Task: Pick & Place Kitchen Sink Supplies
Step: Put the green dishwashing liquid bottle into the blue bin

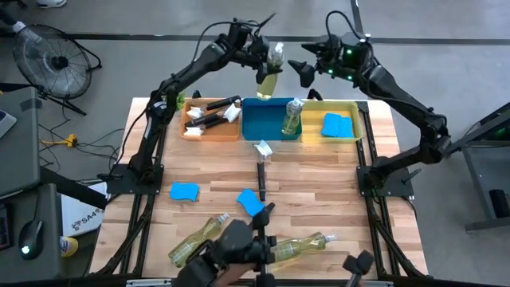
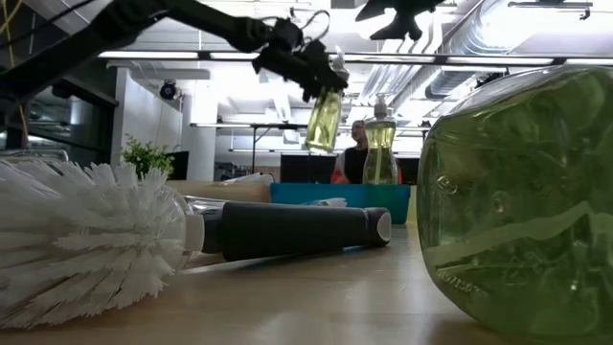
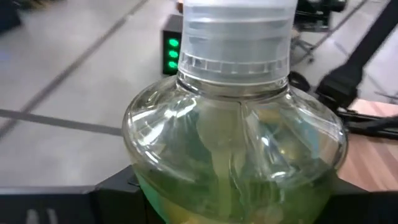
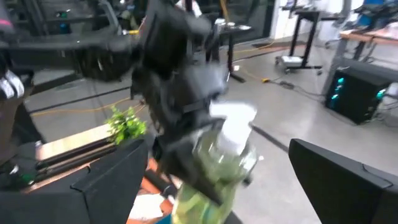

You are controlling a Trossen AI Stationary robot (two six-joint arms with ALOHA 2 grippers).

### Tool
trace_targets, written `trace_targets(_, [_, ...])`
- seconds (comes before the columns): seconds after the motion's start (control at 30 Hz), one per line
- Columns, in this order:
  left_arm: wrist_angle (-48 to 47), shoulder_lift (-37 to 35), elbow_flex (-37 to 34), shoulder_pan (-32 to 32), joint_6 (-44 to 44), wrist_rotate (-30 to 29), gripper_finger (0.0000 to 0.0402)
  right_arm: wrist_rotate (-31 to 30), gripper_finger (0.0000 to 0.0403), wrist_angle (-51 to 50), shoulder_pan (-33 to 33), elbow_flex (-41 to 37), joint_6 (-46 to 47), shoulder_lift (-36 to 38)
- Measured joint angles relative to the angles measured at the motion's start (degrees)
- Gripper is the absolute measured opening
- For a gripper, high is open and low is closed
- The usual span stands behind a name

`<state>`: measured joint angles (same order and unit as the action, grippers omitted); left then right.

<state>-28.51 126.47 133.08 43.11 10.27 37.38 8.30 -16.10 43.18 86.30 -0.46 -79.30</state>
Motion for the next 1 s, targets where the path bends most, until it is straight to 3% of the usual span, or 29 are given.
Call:
trace_targets(0.1, [1.4,2.2,0.0,0.0,0.1,2.5,0.0193,-1.4,0.0385,-0.6,0.4,0.0,0.2,1.5])
trace_targets(0.5, [6.0,9.2,0.0,0.0,0.4,3.6,0.0193,-6.4,0.0385,-3.1,0.7,0.0,0.6,6.2])
trace_targets(0.77, [9.3,10.6,0.0,-0.2,-1.2,5.5,0.0193,-8.4,0.0385,-6.5,0.7,0.0,1.1,6.7])
trace_targets(1.0, [16.7,10.6,-5.5,-0.5,-4.9,6.4,0.0193,-9.5,0.0385,-6.6,0.7,0.0,1.9,6.7])
